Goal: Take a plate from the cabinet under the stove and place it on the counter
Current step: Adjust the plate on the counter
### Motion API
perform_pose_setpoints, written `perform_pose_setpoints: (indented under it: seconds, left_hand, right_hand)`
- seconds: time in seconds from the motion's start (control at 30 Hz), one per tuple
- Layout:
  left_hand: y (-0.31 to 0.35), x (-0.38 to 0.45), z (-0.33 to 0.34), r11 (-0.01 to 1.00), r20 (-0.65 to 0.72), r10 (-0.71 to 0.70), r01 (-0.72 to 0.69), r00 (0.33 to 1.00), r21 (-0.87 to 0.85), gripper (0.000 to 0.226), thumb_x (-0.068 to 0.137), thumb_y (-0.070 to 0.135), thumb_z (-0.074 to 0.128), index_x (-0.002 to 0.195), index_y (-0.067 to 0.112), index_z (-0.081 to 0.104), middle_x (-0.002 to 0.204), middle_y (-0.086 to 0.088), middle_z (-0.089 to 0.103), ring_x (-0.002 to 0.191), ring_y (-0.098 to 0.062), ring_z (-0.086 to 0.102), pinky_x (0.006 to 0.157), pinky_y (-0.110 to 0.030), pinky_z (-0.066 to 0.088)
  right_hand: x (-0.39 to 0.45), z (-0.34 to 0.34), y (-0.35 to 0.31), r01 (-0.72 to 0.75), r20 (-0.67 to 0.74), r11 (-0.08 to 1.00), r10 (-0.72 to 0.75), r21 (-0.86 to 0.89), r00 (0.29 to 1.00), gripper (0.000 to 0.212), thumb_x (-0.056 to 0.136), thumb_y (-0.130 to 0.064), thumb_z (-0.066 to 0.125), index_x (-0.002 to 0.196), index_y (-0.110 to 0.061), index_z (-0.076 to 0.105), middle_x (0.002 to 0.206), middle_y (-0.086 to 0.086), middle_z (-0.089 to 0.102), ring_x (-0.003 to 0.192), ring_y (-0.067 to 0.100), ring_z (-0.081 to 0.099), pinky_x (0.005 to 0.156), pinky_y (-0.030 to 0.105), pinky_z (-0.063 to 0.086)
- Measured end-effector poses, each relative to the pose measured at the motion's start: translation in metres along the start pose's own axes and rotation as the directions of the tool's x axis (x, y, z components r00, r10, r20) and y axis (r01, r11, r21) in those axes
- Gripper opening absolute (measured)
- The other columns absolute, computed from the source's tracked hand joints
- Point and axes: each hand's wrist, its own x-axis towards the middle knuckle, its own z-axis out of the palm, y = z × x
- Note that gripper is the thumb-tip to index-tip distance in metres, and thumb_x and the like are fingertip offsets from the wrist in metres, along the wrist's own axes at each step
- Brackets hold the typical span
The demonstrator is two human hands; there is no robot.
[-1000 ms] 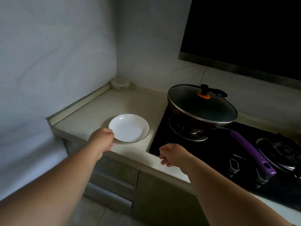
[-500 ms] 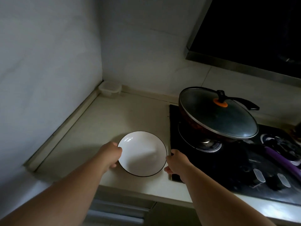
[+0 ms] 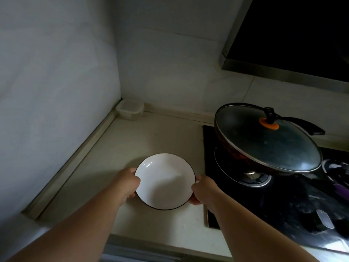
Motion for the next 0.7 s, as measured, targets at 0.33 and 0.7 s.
perform_pose_setpoints:
  seconds: [0.33, 0.7]
  left_hand:
    - [0.02, 0.061, -0.009, 0.971, -0.079, 0.026, -0.044, 0.997, -0.235, 0.055, 0.073, -0.01, 0.039, 0.113, 0.013, 0.068, 0.096, -0.011, 0.071, 0.087, -0.029, 0.063, 0.082, -0.035, 0.049]
    - [0.016, 0.093, -0.011, 0.976, -0.076, 0.016, -0.033, 0.997, -0.216, 0.06, 0.065, -0.007, 0.039, 0.111, 0.018, 0.069, 0.104, -0.009, 0.072, 0.1, -0.033, 0.065, 0.08, -0.034, 0.047]
  right_hand:
    - [0.046, 0.009, -0.044, 0.015, -0.008, 0.99, -0.014, 0.142, 1.0, 0.029, 0.089, -0.001, 0.043, 0.116, -0.007, 0.055, 0.077, 0.004, 0.056, 0.069, 0.021, 0.062, 0.065, 0.032, 0.059]
    - [0.06, 0.017, -0.057, 0.032, 0.002, 0.993, -0.032, 0.112, 0.999, 0.024, 0.086, 0.003, 0.036, 0.096, -0.009, 0.054, 0.073, 0.008, 0.057, 0.053, 0.017, 0.055, 0.039, 0.02, 0.043]
